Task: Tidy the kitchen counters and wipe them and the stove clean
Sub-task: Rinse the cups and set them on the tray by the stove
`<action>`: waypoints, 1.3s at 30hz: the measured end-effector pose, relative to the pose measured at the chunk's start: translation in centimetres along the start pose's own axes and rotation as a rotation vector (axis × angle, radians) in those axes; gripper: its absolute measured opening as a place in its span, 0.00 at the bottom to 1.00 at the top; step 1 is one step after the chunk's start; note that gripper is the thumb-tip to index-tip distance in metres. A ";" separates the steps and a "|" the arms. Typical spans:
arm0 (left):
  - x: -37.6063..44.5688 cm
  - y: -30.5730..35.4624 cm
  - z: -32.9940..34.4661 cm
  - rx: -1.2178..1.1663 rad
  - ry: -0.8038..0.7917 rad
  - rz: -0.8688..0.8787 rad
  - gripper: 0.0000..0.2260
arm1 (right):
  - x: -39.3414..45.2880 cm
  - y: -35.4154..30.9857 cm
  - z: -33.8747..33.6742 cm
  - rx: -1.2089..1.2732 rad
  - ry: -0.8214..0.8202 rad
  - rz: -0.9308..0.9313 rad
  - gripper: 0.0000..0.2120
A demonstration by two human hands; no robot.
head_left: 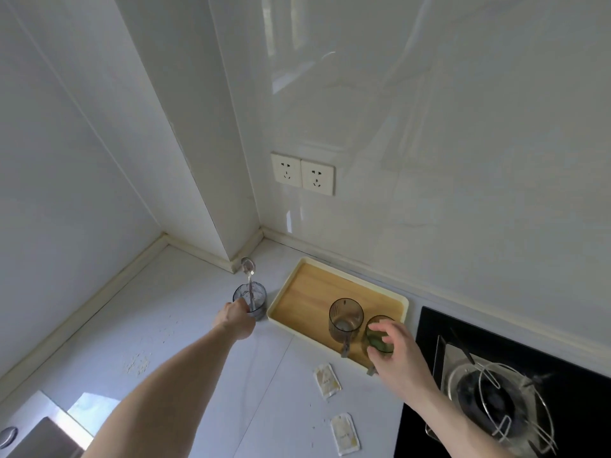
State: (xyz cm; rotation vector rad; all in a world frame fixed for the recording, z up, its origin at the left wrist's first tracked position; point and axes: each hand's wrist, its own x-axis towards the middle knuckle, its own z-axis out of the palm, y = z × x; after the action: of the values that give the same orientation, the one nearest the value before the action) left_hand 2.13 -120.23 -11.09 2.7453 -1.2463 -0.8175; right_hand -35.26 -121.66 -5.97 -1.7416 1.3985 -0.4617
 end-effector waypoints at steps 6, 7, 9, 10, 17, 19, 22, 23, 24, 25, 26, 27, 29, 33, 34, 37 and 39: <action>0.0 0.5 -0.3 -0.097 0.043 -0.071 0.20 | -0.4 1.0 -0.5 -0.036 0.023 -0.011 0.17; -0.2 0.5 -0.2 -0.124 0.060 -0.080 0.18 | -0.4 1.1 -0.6 -0.037 0.026 -0.011 0.17; -0.5 0.4 -0.1 -0.168 0.106 -0.089 0.13 | -0.4 1.1 -0.8 -0.039 0.030 -0.012 0.16; -0.8 0.4 -0.2 -0.194 0.126 -0.094 0.10 | -0.5 1.1 -0.8 -0.041 0.032 -0.013 0.16; -2.6 0.4 -1.4 -0.309 0.287 -0.032 0.07 | -0.3 0.8 -0.6 -0.081 0.028 -0.036 0.15; -3.2 1.4 -1.9 -0.342 0.323 0.041 0.07 | -0.2 0.9 -0.6 -0.102 0.029 -0.034 0.15; -3.8 3.2 -2.5 -0.359 0.341 0.106 0.06 | -0.3 1.0 -0.6 -0.155 0.029 -0.031 0.16; -3.9 3.8 -2.5 -0.360 0.335 0.120 0.06 | -0.3 1.0 -0.6 -0.174 0.024 -0.028 0.16; -3.9 4.4 -2.3 -0.365 0.327 0.136 0.06 | -0.2 1.2 -0.5 -0.193 0.015 -0.025 0.17; -4.0 5.0 -2.0 -0.370 0.322 0.151 0.06 | -0.2 1.3 -0.5 -0.211 0.003 -0.022 0.18; -4.1 5.6 -1.9 -0.372 0.316 0.160 0.06 | -0.1 1.4 -0.6 -0.228 -0.015 -0.015 0.18; -4.1 6.2 -1.6 -0.373 0.308 0.164 0.06 | 0.0 1.5 -0.7 -0.243 -0.034 -0.006 0.19; -4.1 7.2 -1.0 -0.358 0.287 0.161 0.06 | 0.2 1.6 -0.9 -0.266 -0.076 0.012 0.20; -4.5 8.7 0.2 -0.322 0.249 0.149 0.07 | 0.4 1.7 -1.0 -0.311 -0.123 0.026 0.22; -4.6 8.9 0.6 -0.311 0.238 0.146 0.07 | 0.4 1.7 -1.0 -0.316 -0.126 0.028 0.22; -4.8 9.6 1.7 -0.276 0.203 0.133 0.07 | 0.6 1.9 -1.0 -0.319 -0.134 0.035 0.23; -4.9 9.9 2.3 -0.258 0.183 0.139 0.06 | 0.7 2.0 -0.9 -0.321 -0.145 0.037 0.23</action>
State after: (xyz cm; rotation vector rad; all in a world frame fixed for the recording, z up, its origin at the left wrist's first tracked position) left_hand -8.48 -123.06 -8.63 2.4376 -1.1880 -0.6469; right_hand -36.93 -122.67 -7.15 -1.9561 1.4568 -0.0893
